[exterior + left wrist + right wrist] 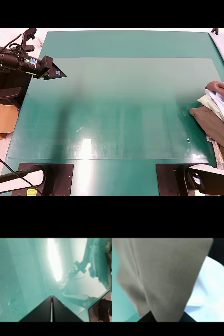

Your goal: Fold the shirts.

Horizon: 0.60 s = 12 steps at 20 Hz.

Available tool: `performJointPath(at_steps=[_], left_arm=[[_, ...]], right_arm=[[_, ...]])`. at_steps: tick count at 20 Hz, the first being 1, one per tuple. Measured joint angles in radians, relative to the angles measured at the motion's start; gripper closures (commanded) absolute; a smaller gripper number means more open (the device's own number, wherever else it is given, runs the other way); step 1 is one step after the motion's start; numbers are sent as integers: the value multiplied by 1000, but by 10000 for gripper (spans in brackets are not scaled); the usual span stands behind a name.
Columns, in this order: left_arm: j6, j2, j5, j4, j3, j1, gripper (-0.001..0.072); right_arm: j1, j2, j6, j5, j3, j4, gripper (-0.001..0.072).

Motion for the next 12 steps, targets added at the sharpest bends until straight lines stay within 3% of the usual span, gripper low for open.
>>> performJointPath(at_steps=[3, 4, 5, 6, 7, 8, 12], left_arm=[[0, 0, -1, -2, 0, 0, 687], [0, 0, -1, -2, 0, 0, 687], [0, 0, 0, -2, 0, 0, 687], [0, 0, 1, -2, 0, 0, 687], [-1, 0, 3, -2, 0, 0, 687], [-1, 0, 5, -2, 0, 0, 687], [1, 0, 12, -2, 0, 0, 687]], right_arm=[[8, 0, 6, 3, -116, -72, 688], [20, 0, 15, 3, -146, -99, 653], [32, 0, 23, 2, -170, -129, 540], [45, 0, 29, 2, -183, -161, 357], [58, 0, 37, 3, -187, -202, 42], [69, 0, 43, 3, -182, -234, -8], [91, 1, 55, 27, -66, -349, -8]])
